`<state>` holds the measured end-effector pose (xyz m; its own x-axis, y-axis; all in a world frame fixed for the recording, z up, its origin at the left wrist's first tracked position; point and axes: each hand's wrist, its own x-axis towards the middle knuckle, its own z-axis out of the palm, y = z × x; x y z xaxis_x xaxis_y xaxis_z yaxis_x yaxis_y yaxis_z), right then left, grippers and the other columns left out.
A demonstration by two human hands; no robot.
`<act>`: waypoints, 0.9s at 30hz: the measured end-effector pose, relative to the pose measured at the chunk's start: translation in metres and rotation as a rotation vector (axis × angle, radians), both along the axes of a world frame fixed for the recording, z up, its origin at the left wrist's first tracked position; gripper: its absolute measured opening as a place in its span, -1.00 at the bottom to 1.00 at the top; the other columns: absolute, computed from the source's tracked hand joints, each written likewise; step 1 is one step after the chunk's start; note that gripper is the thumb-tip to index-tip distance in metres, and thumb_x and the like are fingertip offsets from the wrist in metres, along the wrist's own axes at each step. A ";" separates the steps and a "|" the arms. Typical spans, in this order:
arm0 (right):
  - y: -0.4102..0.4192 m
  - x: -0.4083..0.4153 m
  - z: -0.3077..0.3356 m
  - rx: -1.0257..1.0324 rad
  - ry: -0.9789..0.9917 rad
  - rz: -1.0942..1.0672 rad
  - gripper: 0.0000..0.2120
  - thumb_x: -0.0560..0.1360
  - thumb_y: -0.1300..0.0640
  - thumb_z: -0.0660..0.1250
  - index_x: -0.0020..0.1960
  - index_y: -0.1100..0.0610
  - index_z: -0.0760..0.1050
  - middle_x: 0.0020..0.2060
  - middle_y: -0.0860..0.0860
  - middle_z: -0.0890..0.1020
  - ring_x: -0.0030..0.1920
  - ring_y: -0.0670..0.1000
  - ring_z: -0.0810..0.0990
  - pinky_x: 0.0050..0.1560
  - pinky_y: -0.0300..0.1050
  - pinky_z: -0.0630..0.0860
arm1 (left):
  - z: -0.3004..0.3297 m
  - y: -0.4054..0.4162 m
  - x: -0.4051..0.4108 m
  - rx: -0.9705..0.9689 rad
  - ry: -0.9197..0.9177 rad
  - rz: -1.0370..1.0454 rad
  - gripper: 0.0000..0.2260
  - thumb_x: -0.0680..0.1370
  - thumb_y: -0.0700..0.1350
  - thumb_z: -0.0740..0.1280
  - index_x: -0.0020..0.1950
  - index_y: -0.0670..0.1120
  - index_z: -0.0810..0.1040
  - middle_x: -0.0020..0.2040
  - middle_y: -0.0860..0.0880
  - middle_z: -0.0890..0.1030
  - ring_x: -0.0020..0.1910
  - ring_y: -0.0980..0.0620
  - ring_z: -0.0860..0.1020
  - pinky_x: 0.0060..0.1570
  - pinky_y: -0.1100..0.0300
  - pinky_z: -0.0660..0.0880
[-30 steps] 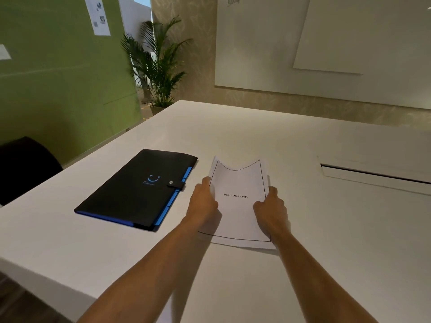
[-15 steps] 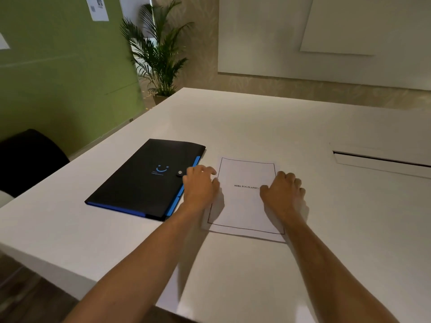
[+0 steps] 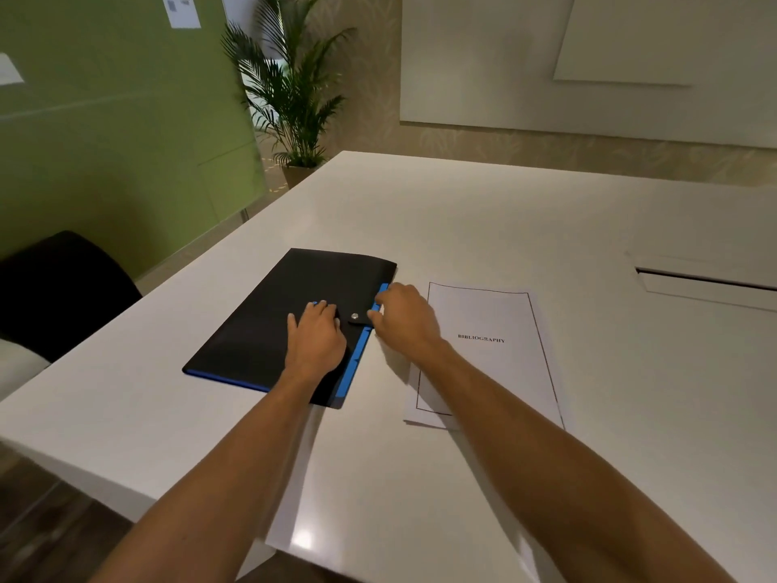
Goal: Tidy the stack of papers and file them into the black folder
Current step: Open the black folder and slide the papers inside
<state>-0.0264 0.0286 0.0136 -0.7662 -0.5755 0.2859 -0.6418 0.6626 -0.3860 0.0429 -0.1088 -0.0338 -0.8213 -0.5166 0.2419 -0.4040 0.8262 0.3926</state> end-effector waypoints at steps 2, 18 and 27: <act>-0.016 -0.001 -0.006 0.080 -0.009 0.017 -0.72 0.59 0.03 0.30 0.12 0.23 0.60 0.06 0.16 0.59 0.04 0.12 0.56 0.04 0.03 0.56 | -0.004 0.000 -0.001 -0.015 0.001 -0.017 -0.65 0.62 -0.14 0.07 0.38 -0.14 0.40 0.44 -0.12 0.37 0.49 -0.08 0.19 0.46 -0.19 -0.01; -0.041 -0.004 -0.019 0.459 0.241 0.148 -0.76 0.60 0.13 0.31 0.22 0.22 0.48 0.12 0.17 0.62 0.15 0.16 0.56 0.07 -0.01 0.54 | -0.006 -0.003 -0.002 -0.022 -0.069 -0.040 -0.58 0.63 -0.06 -0.01 0.44 -0.15 0.32 0.49 -0.13 0.31 0.51 -0.09 0.14 0.46 -0.21 -0.04; -0.042 0.003 -0.023 0.409 0.297 0.140 -0.49 0.58 0.10 0.35 0.40 0.29 0.26 0.07 0.22 0.63 0.05 0.19 0.63 -0.02 0.00 0.59 | -0.006 -0.003 -0.002 -0.009 -0.110 -0.052 -0.48 0.61 0.11 -0.07 0.48 -0.13 0.26 0.51 -0.13 0.26 0.52 -0.09 0.11 0.45 -0.22 -0.08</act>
<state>-0.0238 -0.0131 -0.0090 -0.5937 -0.7769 0.2095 -0.7777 0.6209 0.0985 0.0410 -0.1122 -0.0399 -0.8690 -0.4706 0.1530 -0.4006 0.8505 0.3408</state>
